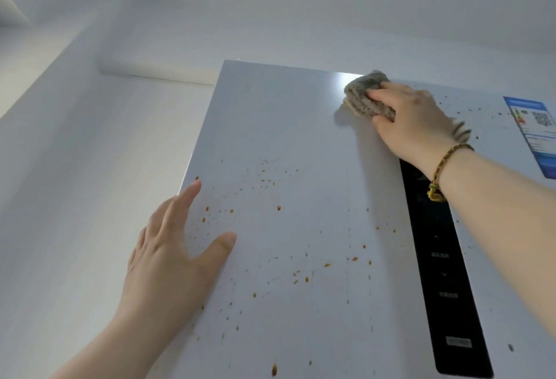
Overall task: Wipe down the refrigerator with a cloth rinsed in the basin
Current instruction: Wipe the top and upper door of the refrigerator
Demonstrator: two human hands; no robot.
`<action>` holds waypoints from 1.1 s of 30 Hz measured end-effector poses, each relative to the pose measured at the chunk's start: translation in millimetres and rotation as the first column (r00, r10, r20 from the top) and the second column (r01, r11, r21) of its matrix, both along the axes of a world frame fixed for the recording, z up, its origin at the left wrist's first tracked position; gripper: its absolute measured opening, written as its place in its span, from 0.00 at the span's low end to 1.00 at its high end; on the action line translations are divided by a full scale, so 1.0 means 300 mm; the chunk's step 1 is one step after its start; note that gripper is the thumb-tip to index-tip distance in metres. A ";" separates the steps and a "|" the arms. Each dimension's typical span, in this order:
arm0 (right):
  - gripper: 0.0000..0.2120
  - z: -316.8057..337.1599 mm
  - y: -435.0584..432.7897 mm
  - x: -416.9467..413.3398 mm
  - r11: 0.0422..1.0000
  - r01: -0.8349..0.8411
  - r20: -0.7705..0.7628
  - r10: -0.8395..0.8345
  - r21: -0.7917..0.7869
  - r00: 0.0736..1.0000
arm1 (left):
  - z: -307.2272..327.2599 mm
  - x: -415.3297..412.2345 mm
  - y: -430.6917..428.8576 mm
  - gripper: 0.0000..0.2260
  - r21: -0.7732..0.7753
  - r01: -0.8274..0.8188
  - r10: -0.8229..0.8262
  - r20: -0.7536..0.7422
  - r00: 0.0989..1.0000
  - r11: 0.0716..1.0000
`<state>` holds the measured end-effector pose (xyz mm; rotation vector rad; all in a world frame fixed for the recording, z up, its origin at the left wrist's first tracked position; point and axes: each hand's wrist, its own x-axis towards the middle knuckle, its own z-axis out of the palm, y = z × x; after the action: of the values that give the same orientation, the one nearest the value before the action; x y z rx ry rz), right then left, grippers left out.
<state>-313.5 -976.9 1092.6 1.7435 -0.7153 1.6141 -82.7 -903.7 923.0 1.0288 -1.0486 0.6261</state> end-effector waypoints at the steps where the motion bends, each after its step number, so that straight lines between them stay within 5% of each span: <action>1: 0.21 -0.030 0.002 0.025 1.000 0.023 -0.033 -0.023 -0.005 0.999 | 0.003 0.001 0.000 0.30 -0.014 -0.002 0.002 0.000 1.000 1.000; 5: 0.18 -0.177 0.010 0.138 0.942 -0.034 -0.408 -0.111 -0.333 0.906 | 0.017 -0.012 0.001 0.30 -0.019 -0.020 0.020 -0.033 0.999 1.000; 7: 0.18 -0.159 0.003 0.120 0.941 -0.023 -0.486 -0.154 -0.337 0.860 | 0.020 -0.016 0.000 0.37 -0.011 -0.060 0.060 -0.045 0.997 0.998; 11: 0.21 -0.017 -0.032 -0.052 0.979 0.144 -0.326 -0.184 -0.142 0.927 | 0.016 -0.096 -0.008 0.32 -0.130 -0.162 0.172 0.074 0.982 0.978; 16: 0.22 0.081 -0.156 -0.338 0.964 0.233 -0.008 -0.234 0.127 0.972 | 0.007 -0.325 -0.072 0.25 -0.154 -0.332 0.366 0.368 0.855 0.931; 19: 0.22 0.091 -0.191 -0.387 0.969 0.204 0.063 -0.214 0.142 0.975 | 0.025 -0.441 -0.128 0.29 -0.103 -0.284 0.302 0.345 0.889 0.953; 22: 0.21 0.079 -0.187 -0.342 0.978 0.205 -0.007 -0.204 0.028 0.979 | 0.040 -0.513 -0.174 0.36 -0.082 -0.329 0.337 0.323 0.884 0.941; 24: 0.21 0.053 -0.164 -0.295 0.985 0.143 -0.184 -0.160 -0.100 0.970 | 0.050 -0.553 -0.195 0.29 -0.081 -0.335 0.342 0.334 0.878 0.939; 28: 0.21 -0.011 -0.131 -0.227 0.955 0.044 -0.547 -0.206 -0.293 0.811 | 0.081 -0.610 -0.218 0.15 -0.073 -0.282 0.291 0.251 0.923 0.957; 33: 0.21 0.106 -0.188 -0.386 0.981 0.099 -0.406 -0.161 -0.169 0.900 | 0.100 -0.618 -0.220 0.18 -0.050 -0.327 0.331 0.192 0.924 0.944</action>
<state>-429.4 -1033.3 1124.2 1.8095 -0.4816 1.1163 -268.0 -969.8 952.9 1.1558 -1.0474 1.0277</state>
